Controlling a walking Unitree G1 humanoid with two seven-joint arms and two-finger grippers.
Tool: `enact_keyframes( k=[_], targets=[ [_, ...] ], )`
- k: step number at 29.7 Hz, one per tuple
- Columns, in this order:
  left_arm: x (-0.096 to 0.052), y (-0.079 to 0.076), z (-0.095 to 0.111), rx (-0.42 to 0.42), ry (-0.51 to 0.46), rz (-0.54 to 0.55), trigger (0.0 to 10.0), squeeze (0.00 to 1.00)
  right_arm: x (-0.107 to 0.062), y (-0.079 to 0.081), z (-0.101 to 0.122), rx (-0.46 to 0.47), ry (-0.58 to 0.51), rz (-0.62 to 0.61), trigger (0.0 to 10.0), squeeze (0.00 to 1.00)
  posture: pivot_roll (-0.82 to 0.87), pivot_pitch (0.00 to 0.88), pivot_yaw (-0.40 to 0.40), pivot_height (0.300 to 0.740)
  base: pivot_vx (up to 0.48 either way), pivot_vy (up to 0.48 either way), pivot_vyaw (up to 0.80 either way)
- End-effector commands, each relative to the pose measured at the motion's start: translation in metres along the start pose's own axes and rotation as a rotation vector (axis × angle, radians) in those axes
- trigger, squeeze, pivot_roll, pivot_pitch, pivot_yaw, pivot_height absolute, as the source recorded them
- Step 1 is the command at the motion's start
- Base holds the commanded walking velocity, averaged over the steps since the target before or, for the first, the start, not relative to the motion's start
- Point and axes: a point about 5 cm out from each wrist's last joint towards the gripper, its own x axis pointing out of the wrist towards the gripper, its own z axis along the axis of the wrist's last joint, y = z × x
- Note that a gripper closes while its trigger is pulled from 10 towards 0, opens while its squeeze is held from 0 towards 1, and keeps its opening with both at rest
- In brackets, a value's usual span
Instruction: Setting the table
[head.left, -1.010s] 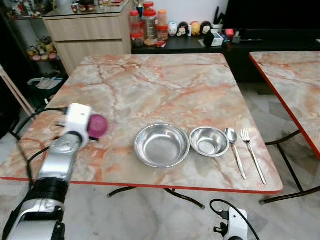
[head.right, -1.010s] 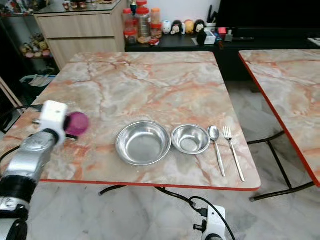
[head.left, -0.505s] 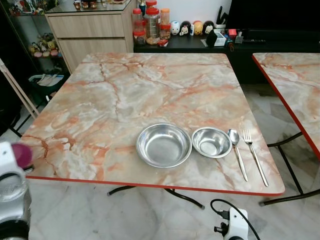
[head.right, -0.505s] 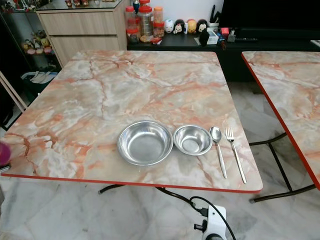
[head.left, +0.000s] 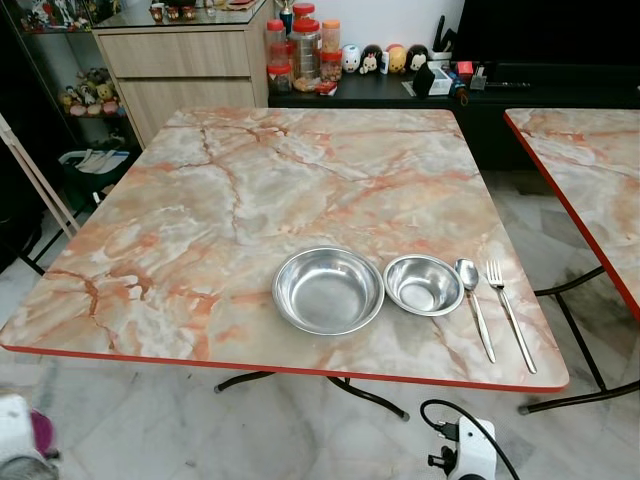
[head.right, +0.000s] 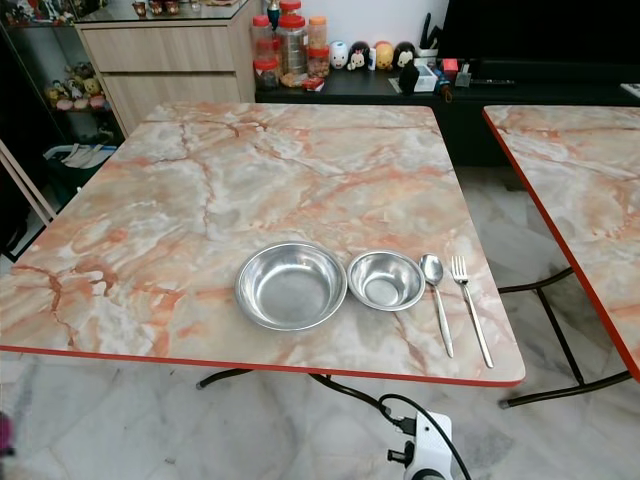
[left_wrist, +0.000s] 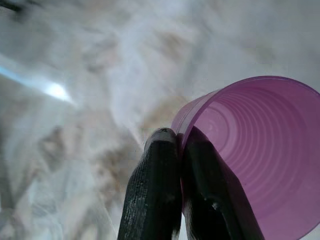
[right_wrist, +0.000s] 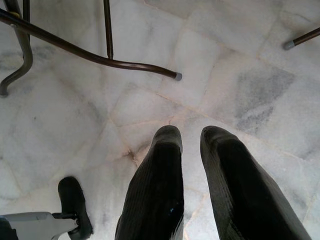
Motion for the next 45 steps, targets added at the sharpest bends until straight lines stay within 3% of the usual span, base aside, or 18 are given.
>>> enact_keyframes(
  k=[1,3,6,12,15,21,24,30,37,45],
  targets=[
    [-0.004,-0.016,-0.01,0.042,0.054,-0.109,10.0,0.0,-0.001,0.0,-0.003,0.01,0.009,-0.004,10.0,0.0,0.02,0.0,0.024,0.74,0.0,0.0,0.0],
    [-0.006,-0.021,-0.011,0.03,0.057,-0.131,10.0,0.0,-0.001,-0.001,-0.003,0.012,0.01,-0.005,10.0,0.0,0.02,0.0,0.024,0.74,0.0,0.0,0.0],
    [-0.02,-0.059,-0.023,0.11,0.094,-0.361,10.0,0.0,0.0,0.0,-0.002,0.016,0.006,-0.006,10.0,0.0,0.01,0.0,0.028,0.74,0.0,0.0,0.0],
    [-0.031,-0.081,-0.028,0.159,0.111,-0.47,10.0,0.0,-0.001,-0.001,-0.002,0.017,0.005,-0.009,10.0,0.0,0.0,0.0,0.029,0.74,0.0,0.0,0.0],
    [-0.04,-0.095,-0.034,0.264,0.105,-0.546,10.0,0.0,-0.001,-0.002,-0.003,0.019,0.006,-0.012,10.0,0.0,0.0,0.0,0.029,0.74,0.0,0.0,0.0],
    [-0.046,-0.103,-0.039,0.283,0.106,-0.577,10.0,0.0,-0.001,-0.003,-0.002,0.022,0.002,-0.016,10.0,0.0,-0.01,0.0,0.031,0.74,0.0,0.0,0.0],
    [-0.048,-0.108,-0.035,0.236,0.077,-0.574,10.0,0.0,0.0,-0.004,-0.001,0.019,0.004,-0.018,10.0,0.0,-0.01,0.0,0.028,0.74,0.0,0.0,0.0],
    [-0.048,-0.108,-0.033,0.216,0.052,-0.543,10.0,0.0,-0.001,-0.006,-0.003,0.027,0.006,-0.024,10.0,0.0,-0.02,0.0,0.028,0.74,0.0,0.0,0.0],
    [-0.045,-0.103,-0.03,0.131,0.047,-0.491,10.0,0.0,-0.002,-0.01,-0.006,0.034,0.025,-0.047,10.0,0.0,-0.03,0.0,0.031,0.74,0.0,0.0,0.0],
    [-0.047,-0.107,-0.029,0.11,0.031,-0.507,10.0,0.0,-0.006,-0.017,-0.019,0.067,0.031,-0.063,10.0,0.0,-0.03,0.0,0.035,0.74,0.0,0.0,0.0]
  ],
)
